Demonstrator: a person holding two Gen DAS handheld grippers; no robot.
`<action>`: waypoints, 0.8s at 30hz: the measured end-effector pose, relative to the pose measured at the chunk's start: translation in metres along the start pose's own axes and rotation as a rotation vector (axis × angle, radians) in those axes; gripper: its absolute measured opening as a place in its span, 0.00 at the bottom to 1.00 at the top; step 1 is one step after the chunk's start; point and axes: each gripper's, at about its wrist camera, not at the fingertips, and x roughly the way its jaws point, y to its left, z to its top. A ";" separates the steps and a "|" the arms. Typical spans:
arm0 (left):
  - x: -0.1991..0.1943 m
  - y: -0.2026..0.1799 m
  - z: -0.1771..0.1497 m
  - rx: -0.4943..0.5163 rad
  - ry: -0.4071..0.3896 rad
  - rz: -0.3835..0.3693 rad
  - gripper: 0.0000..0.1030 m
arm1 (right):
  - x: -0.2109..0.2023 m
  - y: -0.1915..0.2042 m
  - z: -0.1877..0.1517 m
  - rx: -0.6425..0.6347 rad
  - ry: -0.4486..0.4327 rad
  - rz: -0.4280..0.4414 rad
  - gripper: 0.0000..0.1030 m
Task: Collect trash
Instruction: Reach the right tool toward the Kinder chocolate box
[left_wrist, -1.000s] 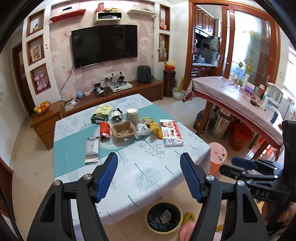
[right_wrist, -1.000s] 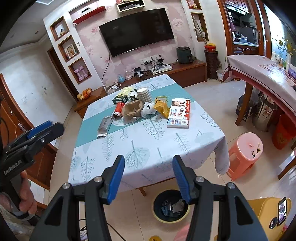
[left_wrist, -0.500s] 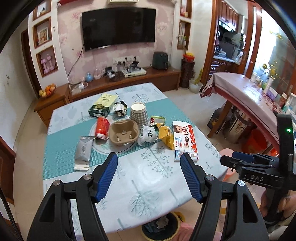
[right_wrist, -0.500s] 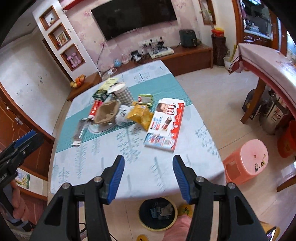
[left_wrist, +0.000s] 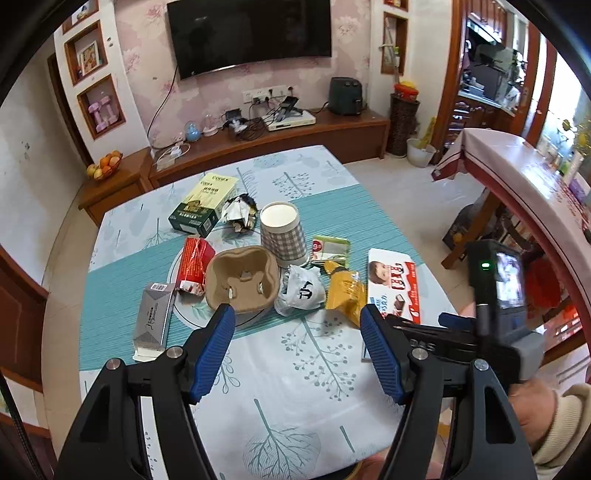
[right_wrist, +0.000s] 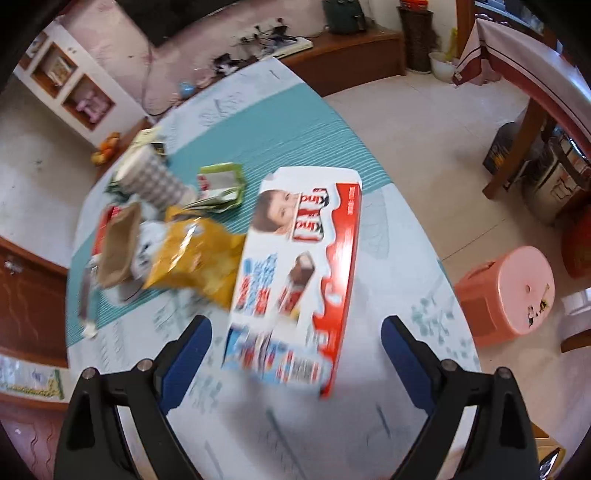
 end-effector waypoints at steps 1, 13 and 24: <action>0.003 0.001 0.001 -0.006 0.006 0.002 0.67 | 0.006 0.004 0.002 -0.014 0.004 -0.016 0.91; 0.043 0.012 0.002 -0.076 0.083 -0.014 0.67 | 0.035 0.034 -0.009 -0.247 0.074 -0.201 0.92; 0.096 -0.011 0.002 -0.117 0.209 -0.146 0.67 | 0.012 -0.006 -0.021 -0.341 0.107 -0.096 0.88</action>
